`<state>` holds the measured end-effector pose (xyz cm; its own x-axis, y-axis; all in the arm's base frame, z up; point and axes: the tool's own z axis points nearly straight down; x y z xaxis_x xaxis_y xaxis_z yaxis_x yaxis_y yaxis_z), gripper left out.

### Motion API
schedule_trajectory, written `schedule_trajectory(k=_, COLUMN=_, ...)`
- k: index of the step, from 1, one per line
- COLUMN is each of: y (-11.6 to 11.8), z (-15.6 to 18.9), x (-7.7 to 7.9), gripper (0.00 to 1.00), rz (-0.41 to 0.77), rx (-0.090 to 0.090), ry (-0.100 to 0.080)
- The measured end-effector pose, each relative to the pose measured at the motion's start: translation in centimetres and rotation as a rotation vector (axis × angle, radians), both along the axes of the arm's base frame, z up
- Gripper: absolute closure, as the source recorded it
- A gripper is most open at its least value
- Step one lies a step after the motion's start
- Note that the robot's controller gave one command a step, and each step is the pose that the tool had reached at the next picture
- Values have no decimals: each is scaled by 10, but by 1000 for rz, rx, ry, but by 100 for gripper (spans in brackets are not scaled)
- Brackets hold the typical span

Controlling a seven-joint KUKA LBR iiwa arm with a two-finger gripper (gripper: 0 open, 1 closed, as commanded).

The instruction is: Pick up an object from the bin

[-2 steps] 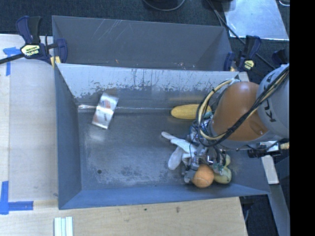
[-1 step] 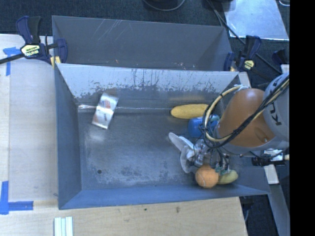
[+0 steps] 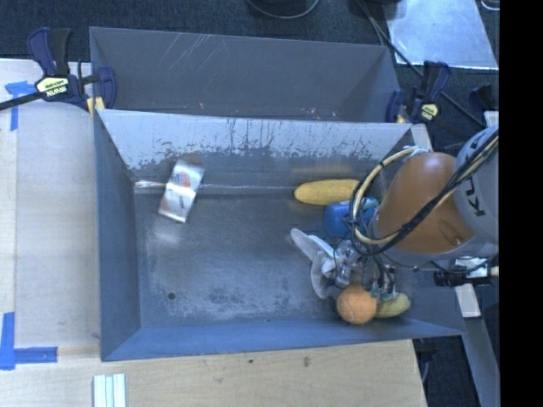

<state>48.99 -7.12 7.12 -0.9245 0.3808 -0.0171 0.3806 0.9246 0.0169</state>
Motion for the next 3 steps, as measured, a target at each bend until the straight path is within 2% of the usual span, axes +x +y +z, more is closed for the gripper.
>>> schedule_trajectory(k=3, y=0, z=22, x=-1, gripper=100, rz=0, rx=0, ry=2)
